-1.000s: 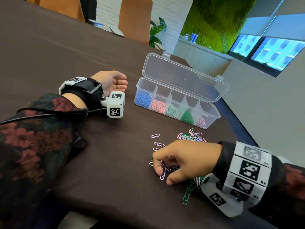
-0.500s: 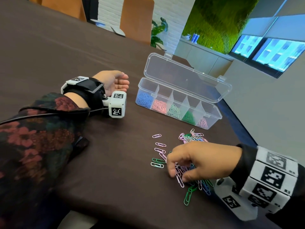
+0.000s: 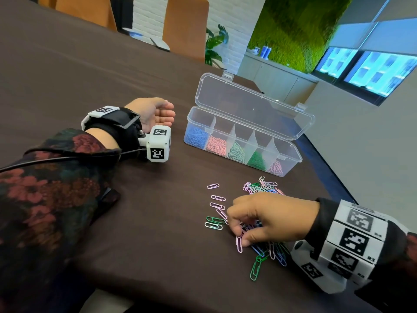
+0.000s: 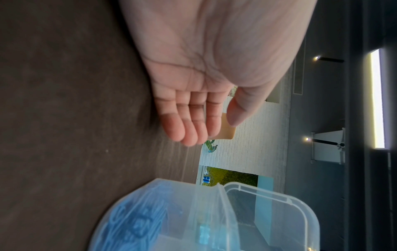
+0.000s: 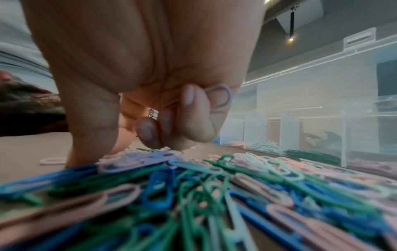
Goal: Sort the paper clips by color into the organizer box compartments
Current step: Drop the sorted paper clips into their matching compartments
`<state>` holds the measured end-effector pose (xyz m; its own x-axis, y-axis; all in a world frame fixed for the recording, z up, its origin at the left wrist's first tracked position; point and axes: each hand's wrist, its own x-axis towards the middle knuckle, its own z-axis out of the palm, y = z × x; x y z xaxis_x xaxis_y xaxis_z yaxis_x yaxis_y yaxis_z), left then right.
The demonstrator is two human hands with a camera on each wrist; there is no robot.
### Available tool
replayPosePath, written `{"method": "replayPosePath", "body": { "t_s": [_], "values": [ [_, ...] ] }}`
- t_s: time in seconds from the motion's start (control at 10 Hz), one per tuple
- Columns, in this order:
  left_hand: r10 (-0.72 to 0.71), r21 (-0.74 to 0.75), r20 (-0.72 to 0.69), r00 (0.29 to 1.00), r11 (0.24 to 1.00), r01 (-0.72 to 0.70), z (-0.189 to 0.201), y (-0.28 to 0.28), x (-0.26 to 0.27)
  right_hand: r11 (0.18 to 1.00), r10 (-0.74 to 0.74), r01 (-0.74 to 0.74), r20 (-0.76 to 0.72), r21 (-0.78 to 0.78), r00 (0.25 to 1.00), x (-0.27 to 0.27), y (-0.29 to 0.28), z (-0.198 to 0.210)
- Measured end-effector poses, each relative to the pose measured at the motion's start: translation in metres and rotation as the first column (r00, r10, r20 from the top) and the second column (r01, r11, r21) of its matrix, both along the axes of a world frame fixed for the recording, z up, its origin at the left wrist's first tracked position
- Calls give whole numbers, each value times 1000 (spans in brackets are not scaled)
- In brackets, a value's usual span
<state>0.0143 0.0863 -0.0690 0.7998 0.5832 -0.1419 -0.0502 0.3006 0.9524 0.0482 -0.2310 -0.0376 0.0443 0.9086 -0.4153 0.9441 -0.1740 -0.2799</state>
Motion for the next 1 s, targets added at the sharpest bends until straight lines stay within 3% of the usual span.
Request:
{"method": "replayPosePath", "body": {
  "t_s": [0.3,0.6,1.0],
  "values": [
    [1,6,5,1000,1000,-1,0,0,0,1000,25,-25,3,-6,1000,-12,9,-1],
    [1,13,1,1000,1000,-1,0,-1,-1,965,-257,255,14,66,966,-2,8,1],
    [-2,5,1,1000,1000,2,0,0,0,978,-184,167,146,124,972,-16,14,-3]
  ]
}}
